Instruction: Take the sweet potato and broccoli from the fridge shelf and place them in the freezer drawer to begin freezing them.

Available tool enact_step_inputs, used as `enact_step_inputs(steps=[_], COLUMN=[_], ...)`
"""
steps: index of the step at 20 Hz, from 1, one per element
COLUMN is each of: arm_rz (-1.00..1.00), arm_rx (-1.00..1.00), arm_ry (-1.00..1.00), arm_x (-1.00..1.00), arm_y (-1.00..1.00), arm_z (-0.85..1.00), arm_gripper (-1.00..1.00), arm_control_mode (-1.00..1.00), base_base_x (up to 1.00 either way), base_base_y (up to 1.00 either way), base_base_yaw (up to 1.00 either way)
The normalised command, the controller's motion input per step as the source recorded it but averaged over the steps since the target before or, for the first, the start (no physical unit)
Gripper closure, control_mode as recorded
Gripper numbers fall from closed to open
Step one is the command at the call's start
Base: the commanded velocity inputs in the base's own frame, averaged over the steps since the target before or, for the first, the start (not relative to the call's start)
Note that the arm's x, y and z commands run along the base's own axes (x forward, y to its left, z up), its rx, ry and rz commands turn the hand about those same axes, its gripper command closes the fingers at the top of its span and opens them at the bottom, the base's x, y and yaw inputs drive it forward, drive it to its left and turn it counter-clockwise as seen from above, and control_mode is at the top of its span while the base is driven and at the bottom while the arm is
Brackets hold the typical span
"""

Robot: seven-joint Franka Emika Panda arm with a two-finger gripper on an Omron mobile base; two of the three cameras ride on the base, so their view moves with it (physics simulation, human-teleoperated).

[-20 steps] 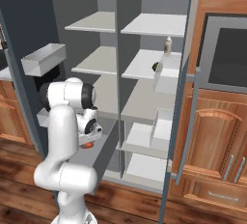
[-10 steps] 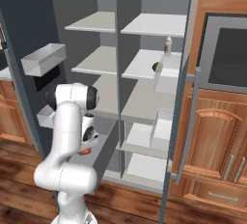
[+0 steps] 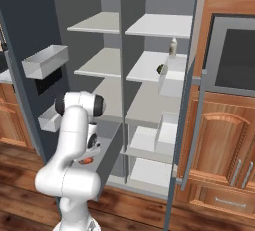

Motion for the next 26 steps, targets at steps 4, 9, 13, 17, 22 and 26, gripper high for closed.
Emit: enact_step_inputs(steps=[4, 9, 13, 17, 22, 26], arm_rz=[0.03, 0.04, 0.04, 0.04, 0.04, 0.05], arm_rx=[0.00, 0.01, 0.00, 0.00, 0.00, 0.00], arm_ry=[0.07, 0.08, 0.11, 0.10, 0.08, 0.00], arm_x=[0.32, 0.38, 0.36, 0.35, 0.15, -0.04], arm_y=[0.00, 0.00, 0.00, 0.01, 0.02, 0.04], arm_z=[-0.26, -0.23, -0.36, -0.39, -0.47, -0.50], arm_gripper=[1.00, 1.00, 1.00, 1.00, 1.00, 1.00], arm_control_mode=[-1.00, -1.00, -1.00, -1.00, -1.00, -1.00], base_base_x=[0.00, 0.00, 0.00, 0.00, 0.00, 0.00], base_base_y=[0.00, 0.00, 0.00, 0.00, 0.00, 0.00], base_base_yaw=[0.00, 0.00, 0.00, 0.00, 0.00, 0.00])
